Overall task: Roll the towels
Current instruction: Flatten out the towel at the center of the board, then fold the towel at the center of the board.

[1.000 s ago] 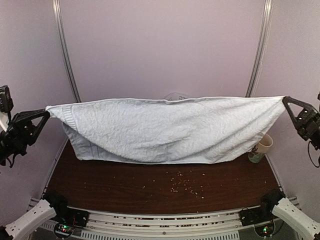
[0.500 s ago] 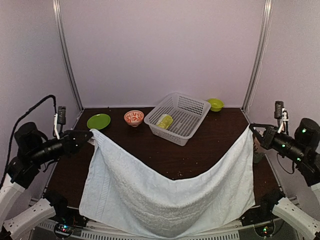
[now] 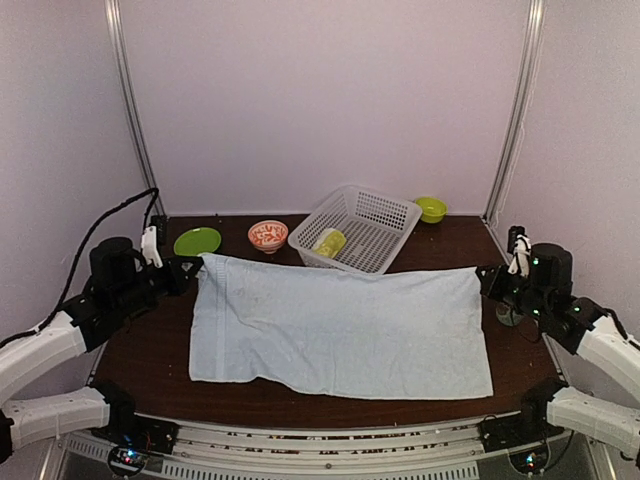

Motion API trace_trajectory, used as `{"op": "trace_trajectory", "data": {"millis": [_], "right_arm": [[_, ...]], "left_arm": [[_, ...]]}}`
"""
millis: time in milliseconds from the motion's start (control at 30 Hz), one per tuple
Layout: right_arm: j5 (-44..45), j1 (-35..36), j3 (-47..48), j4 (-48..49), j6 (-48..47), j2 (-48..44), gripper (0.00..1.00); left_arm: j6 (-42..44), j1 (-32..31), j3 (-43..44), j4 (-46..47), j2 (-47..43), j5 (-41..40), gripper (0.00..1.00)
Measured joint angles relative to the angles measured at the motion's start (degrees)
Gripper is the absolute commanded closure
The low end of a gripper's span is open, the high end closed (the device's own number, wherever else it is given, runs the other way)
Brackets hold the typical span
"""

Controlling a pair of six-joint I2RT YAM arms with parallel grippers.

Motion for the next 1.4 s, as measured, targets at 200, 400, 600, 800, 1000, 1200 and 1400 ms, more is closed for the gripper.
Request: {"op": "trace_trajectory", "data": {"millis": [200,400,600,800,1000,1200,1400], "right_arm": [[1.5,-0.2,3.8,3.7,-0.2,6.5,1.0],[1.7,-0.2,3.1,4.7,-0.1,7.5,1.0],[1.8,-0.2,2.2,4.0,0.0,3.6,1.0],[2.4,-0.2,-1.8,2.8,1.6,-1.7,1.0],[1.9,-0.2,-6.0,-0.2,3.9,-7.1,1.0],[0.1,-0.2,-7.4,-4.5,6.3,-14.3,1.0],[-1.4,-0.2,-9.6,-8.0,8.7,-20.2,1.0]], "left_arm": [[2.6,0.1,1.4,2.6,5.3,-1.1,1.0],[3.8,0.1,-0.6,3.8,4.7,-1.2,1.0],[4.9,0.1,-4.5,3.3,-3.3,-1.5,1.0],[4.0,0.1,-10.6,2.5,-12.7,-3.6,1.0],[1.2,0.1,-15.5,-1.4,-21.2,-4.6,1.0],[-1.9,0.1,-16.6,-7.0,-26.8,-4.5,1.0],[-4.7,0.1,-17.6,-11.6,-30.4,-4.2,1.0]]}}
